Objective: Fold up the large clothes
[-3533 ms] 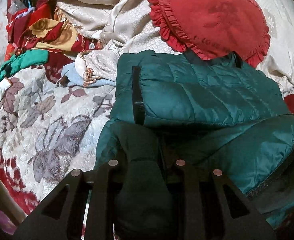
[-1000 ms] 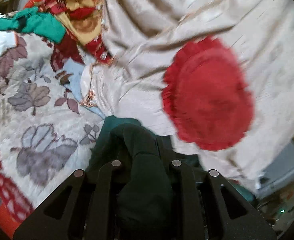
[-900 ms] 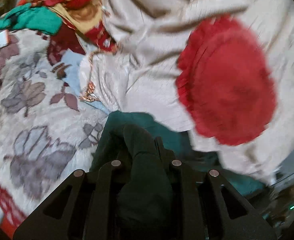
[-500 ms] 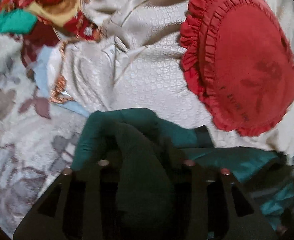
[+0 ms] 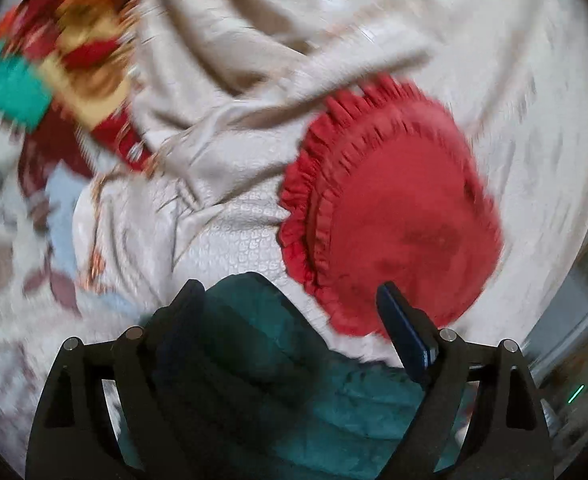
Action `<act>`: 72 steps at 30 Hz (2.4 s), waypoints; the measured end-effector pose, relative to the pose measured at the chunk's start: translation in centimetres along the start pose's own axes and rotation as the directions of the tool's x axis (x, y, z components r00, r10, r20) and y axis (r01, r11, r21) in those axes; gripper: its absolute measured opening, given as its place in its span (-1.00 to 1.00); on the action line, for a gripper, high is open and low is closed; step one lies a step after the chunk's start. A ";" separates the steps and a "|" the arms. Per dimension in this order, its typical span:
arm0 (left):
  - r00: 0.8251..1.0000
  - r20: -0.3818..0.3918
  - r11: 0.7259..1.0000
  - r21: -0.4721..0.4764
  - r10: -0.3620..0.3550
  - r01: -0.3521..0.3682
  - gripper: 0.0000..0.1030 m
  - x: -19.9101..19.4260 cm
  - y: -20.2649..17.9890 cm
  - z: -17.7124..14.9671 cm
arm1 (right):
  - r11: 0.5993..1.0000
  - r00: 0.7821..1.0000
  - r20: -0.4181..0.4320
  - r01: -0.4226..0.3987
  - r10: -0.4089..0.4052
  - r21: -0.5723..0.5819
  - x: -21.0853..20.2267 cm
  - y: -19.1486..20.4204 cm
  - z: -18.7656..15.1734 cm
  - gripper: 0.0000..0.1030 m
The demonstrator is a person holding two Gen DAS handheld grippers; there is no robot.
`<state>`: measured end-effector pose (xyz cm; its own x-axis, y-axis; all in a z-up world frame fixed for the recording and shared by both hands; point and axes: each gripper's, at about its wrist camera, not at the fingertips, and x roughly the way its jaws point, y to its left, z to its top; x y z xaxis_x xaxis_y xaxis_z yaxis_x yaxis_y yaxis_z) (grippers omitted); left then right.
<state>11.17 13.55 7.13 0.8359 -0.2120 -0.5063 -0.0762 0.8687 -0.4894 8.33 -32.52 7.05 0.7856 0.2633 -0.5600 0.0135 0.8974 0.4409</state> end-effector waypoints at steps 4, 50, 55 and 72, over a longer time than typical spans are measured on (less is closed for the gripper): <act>0.986 -0.116 0.947 0.313 0.118 -0.076 0.70 4.4 -5.1 -2.0 | 0.981 0.980 -0.185 0.043 -0.079 -0.190 4.6 2.9 -0.5 0.60; 0.893 -0.236 0.892 0.346 0.384 -0.292 0.78 7.0 0.0 -4.9 | 0.929 0.934 -0.335 -0.010 -0.123 -0.369 7.6 7.4 -7.1 0.94; 0.957 -0.189 0.897 0.425 0.219 -0.121 0.78 1.2 -4.7 -7.0 | 0.945 0.974 -0.212 0.013 -0.086 -0.327 1.9 6.2 -5.7 0.87; 0.929 -0.238 0.903 0.393 0.283 -0.175 0.91 0.6 2.3 -5.8 | 0.947 0.974 -0.214 0.001 -0.074 -0.322 -1.8 1.0 -5.5 0.98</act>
<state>8.30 12.85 1.55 0.6256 -0.0574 -0.7780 -0.0015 0.9972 -0.0748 3.60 -30.20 4.63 0.6319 0.2660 -0.7280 -0.1860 0.9639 0.1908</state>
